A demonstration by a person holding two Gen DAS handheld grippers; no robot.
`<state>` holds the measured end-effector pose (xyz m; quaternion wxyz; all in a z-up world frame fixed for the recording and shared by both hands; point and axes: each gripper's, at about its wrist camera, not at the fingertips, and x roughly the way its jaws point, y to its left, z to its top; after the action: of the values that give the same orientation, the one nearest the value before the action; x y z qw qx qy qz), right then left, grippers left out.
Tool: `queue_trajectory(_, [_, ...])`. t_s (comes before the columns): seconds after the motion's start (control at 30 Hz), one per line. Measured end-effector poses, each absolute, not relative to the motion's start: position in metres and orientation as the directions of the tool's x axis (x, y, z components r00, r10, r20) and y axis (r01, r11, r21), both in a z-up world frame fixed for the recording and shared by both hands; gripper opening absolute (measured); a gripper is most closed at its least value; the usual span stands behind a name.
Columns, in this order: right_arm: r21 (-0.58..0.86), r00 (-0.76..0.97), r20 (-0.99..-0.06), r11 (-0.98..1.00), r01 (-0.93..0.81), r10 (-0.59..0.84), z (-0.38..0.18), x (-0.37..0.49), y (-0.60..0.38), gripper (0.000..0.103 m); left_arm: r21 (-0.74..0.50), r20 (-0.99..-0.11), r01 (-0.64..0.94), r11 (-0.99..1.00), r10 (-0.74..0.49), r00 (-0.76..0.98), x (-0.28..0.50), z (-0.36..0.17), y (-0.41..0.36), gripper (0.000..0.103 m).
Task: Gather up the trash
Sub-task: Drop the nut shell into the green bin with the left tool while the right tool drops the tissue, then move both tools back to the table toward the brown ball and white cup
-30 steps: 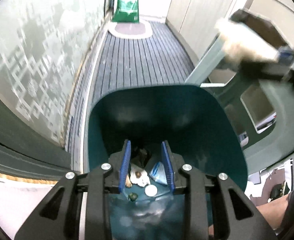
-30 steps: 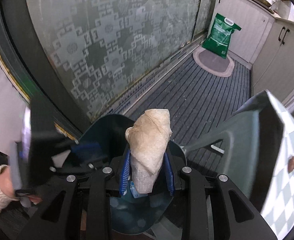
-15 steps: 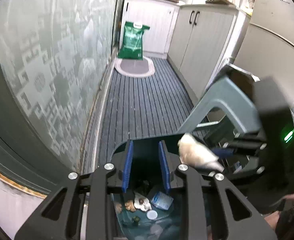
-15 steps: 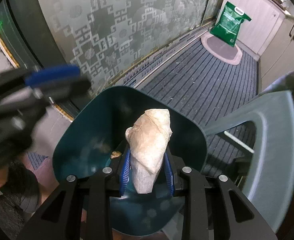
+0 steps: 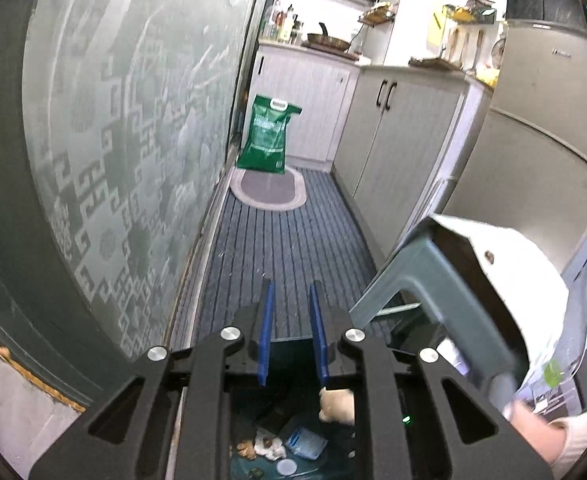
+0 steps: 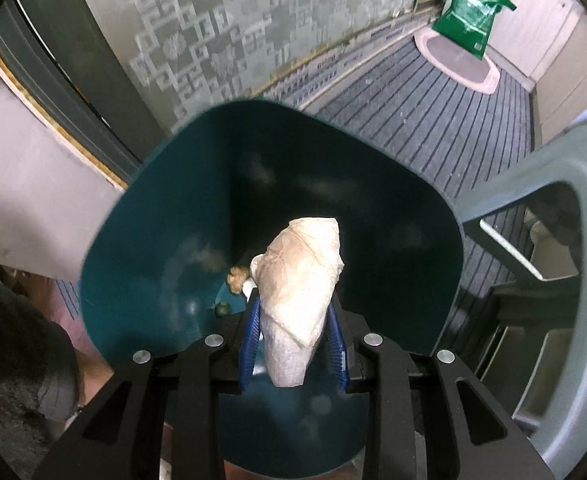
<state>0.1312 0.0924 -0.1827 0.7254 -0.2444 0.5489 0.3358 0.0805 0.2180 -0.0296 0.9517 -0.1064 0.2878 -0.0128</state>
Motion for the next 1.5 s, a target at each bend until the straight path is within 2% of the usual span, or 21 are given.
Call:
queue_trajectory(0.5, [-0.04, 0.133, -0.985, 0.611, -0.791, 0.107, -0.228, 0.115, 0.097, 0.034, -0.263, -0.457, -0.024, 0.964, -0.102, 0.884, 0.078, 0.004, 0.216, 0.019])
queue_trajectory(0.53, [-0.039, 0.131, -0.986, 0.615, -0.788, 0.105, -0.23, 0.115, 0.096, 0.039, -0.267, -0.453, -0.025, 0.963, -0.103, 0.886, 0.078, 0.006, 0.216, 0.019])
queue_trajectory(0.57, [-0.034, 0.124, -0.987, 0.62, -0.784, 0.103, -0.231, 0.116, 0.095, 0.055, -0.267, -0.449, -0.026, 0.963, -0.1, 0.888, 0.078, 0.007, 0.216, 0.019])
queue_trajectory(0.6, [-0.028, 0.122, -0.987, 0.622, -0.782, 0.108, -0.231, 0.117, 0.094, 0.059, -0.266, -0.446, -0.027, 0.964, -0.099, 0.889, 0.078, 0.009, 0.217, 0.019])
queue_trajectory(0.67, [-0.026, 0.126, -0.985, 0.621, -0.783, 0.118, -0.227, 0.115, 0.094, 0.06, -0.264, -0.439, -0.026, 0.964, -0.096, 0.893, 0.077, 0.011, 0.218, 0.019])
queue_trajectory(1.0, [0.034, 0.166, -0.948, 0.606, -0.795, 0.27, -0.169, 0.11, 0.092, 0.06, -0.278, -0.422, -0.058, 0.959, -0.068, 0.904, 0.079, 0.021, 0.226, 0.023])
queue_trajectory(1.4, [0.002, 0.352, -0.821, 0.619, -0.786, 0.449, -0.051, 0.112, 0.063, 0.048, -0.349, -0.37, -0.036, 0.936, -0.102, 0.923, 0.084, 0.035, 0.223, 0.031])
queue_trajectory(1.5, [-0.011, 0.407, -0.785, 0.646, -0.763, 0.467, -0.027, 0.119, 0.042, 0.046, -0.327, -0.362, -0.02, 0.945, -0.106, 0.926, 0.087, 0.038, 0.21, 0.033])
